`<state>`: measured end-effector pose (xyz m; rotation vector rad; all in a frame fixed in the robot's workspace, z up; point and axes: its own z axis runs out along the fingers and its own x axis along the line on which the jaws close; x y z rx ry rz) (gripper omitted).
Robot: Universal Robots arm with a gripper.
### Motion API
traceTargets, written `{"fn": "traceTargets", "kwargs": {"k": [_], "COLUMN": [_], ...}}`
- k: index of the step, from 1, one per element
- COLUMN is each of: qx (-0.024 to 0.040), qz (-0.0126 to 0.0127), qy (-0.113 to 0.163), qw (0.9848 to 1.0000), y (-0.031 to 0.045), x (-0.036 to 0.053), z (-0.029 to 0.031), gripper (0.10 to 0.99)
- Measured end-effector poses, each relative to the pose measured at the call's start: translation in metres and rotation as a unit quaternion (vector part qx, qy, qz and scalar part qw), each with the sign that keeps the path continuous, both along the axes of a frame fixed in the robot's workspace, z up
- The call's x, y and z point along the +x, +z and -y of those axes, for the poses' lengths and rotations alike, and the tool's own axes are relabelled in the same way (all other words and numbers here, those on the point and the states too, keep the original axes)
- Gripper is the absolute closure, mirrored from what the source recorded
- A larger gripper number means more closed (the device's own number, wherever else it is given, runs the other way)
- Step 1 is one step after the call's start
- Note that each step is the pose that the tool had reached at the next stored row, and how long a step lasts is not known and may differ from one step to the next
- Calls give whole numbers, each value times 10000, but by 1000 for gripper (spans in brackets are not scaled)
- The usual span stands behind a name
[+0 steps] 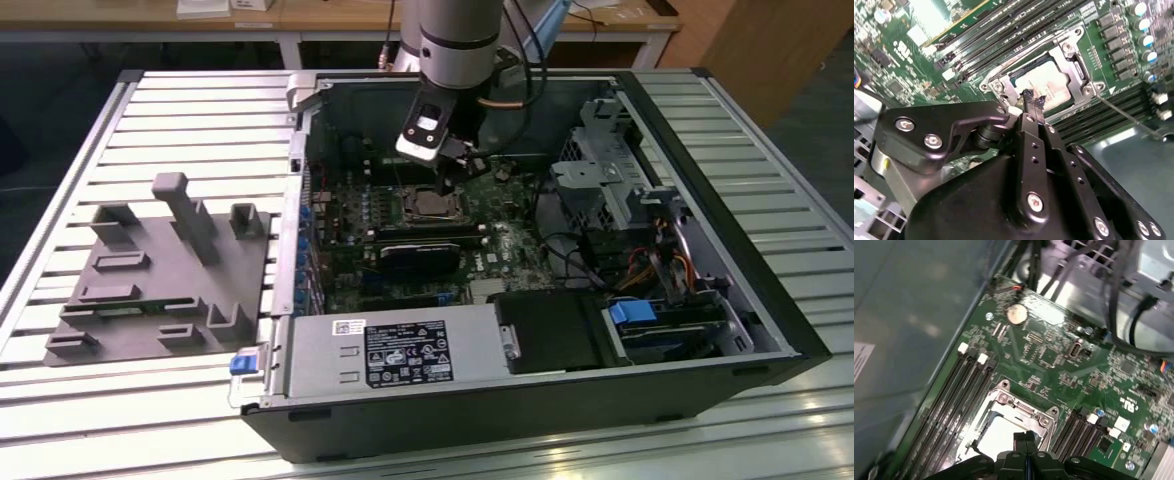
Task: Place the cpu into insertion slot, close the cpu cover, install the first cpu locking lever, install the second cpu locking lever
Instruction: 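Close the cpu cover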
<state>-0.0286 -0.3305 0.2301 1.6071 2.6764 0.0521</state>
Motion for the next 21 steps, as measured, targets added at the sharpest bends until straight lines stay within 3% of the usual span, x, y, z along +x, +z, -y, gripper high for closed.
{"fn": "traceTargets", "kwargs": {"k": [6, 11, 15, 21], "qx": [0, 0, 0, 0], "qz": [0, 0, 0, 0], "qy": [548, 1002, 1359, 1898], "qw": [9985, 9950, 9907, 9818], "y": [-4, -8, -11, -14], "x": [0, 0, 0, 0], "z": [0, 0, 0, 0], "gripper": [980, 980, 980, 980]}}
